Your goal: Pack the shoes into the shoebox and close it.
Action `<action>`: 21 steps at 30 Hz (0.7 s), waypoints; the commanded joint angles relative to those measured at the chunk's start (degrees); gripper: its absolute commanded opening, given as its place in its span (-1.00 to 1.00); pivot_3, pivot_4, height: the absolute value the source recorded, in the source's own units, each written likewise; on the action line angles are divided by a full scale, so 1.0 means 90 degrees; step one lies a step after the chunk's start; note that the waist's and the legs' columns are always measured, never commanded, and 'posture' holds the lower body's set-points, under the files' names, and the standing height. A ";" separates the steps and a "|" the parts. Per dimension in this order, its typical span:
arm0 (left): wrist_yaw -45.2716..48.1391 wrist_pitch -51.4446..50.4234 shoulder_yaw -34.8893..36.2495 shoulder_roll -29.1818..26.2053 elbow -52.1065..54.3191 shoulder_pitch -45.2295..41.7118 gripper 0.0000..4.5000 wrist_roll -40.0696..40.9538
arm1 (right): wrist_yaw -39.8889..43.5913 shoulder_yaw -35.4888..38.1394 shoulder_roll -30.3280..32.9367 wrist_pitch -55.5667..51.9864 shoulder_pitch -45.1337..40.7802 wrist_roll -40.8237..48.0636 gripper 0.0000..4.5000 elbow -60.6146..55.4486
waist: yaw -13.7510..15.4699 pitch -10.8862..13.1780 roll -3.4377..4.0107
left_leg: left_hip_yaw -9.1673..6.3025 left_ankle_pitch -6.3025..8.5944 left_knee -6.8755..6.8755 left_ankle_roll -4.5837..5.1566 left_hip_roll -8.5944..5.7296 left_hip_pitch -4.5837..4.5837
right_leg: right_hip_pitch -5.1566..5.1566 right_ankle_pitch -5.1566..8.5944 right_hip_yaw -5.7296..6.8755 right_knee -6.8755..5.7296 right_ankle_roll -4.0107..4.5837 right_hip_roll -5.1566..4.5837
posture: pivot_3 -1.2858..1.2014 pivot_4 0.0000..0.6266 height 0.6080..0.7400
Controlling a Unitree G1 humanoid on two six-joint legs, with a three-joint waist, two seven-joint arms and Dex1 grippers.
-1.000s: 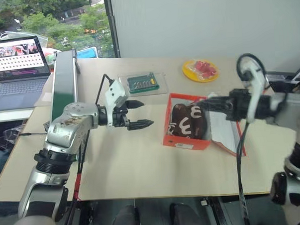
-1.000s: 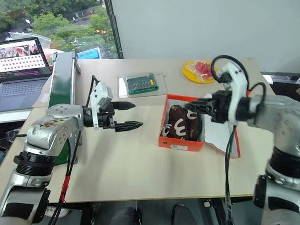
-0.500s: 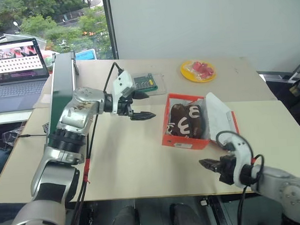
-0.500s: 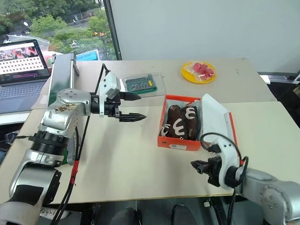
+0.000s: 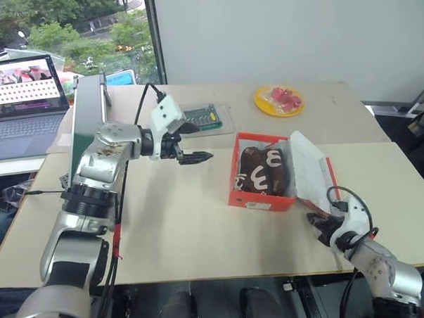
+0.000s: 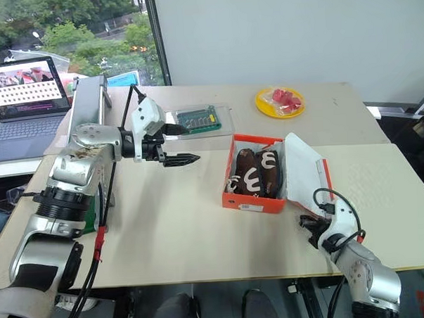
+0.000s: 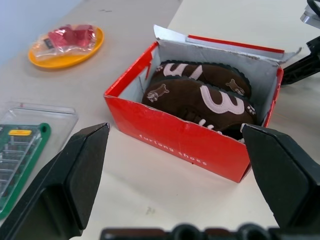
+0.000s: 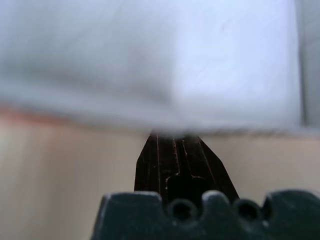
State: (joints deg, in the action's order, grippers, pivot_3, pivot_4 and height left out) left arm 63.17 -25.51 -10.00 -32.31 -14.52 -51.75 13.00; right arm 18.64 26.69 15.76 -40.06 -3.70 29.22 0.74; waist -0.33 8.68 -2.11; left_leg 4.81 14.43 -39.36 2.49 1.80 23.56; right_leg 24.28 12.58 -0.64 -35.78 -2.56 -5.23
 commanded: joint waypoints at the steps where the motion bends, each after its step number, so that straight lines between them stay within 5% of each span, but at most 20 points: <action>1: -0.0050 -0.0099 0.0190 -0.0056 0.0318 -0.0045 1.00 0.0074 | 0.0002 0.1027 -0.0375 0.0732 -0.0377 0.0973 -0.98 0.0251 | 0.0000 0.0001 0.0002 | 0.0000 0.0000 0.0000 0.0000 0.0001 0.0000 | 0.0000 0.0000 0.0000 -0.0001 0.0000 0.0000 | 0.03 -0.52 1.00; 9: -0.0083 -0.0110 0.0150 0.0015 0.0333 -0.0043 1.00 0.0070 | 0.0265 0.2234 -0.0905 0.0639 -0.0490 0.3838 -0.98 -0.0452 | -0.0029 0.0004 0.0007 | -0.0003 0.0001 0.0005 0.0001 0.0006 0.0008 | 0.0003 -0.0001 0.0002 -0.0017 0.0000 0.0000 | 0.03 -0.52 1.00; 14: -0.0080 -0.0055 0.0133 0.0031 0.0247 -0.0092 1.00 0.0056 | 0.0135 0.1752 -0.0722 -0.0034 -0.0534 0.5157 -0.98 -0.1180 | -0.0076 0.0005 0.0016 | -0.0001 0.0002 0.0005 0.0001 0.0009 -0.0004 | 0.0001 -0.0001 -0.0006 -0.0016 0.0000 0.0001 | 0.03 -0.52 1.00; 21: -0.0185 0.0002 0.0191 0.0026 0.0172 -0.0124 1.00 0.0022 | -0.0160 0.0693 -0.0473 -0.0304 -0.0787 0.5516 -0.98 -0.1731 | -0.0061 0.0005 0.0016 | 0.0002 0.0002 0.0009 0.0001 0.0008 -0.0008 | 0.0003 0.0000 -0.0010 -0.0017 0.0002 0.0002 | 0.03 -0.52 1.00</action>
State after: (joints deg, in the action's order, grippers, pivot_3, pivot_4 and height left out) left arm 61.89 -26.36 -9.93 -31.78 -13.58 -51.40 13.28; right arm 17.83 34.79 10.05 -41.90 -9.37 77.53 -11.35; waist -0.88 8.72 -1.96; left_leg 4.83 14.45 -39.29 2.51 1.86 23.51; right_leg 24.30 12.59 -0.72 -35.96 -2.54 -5.23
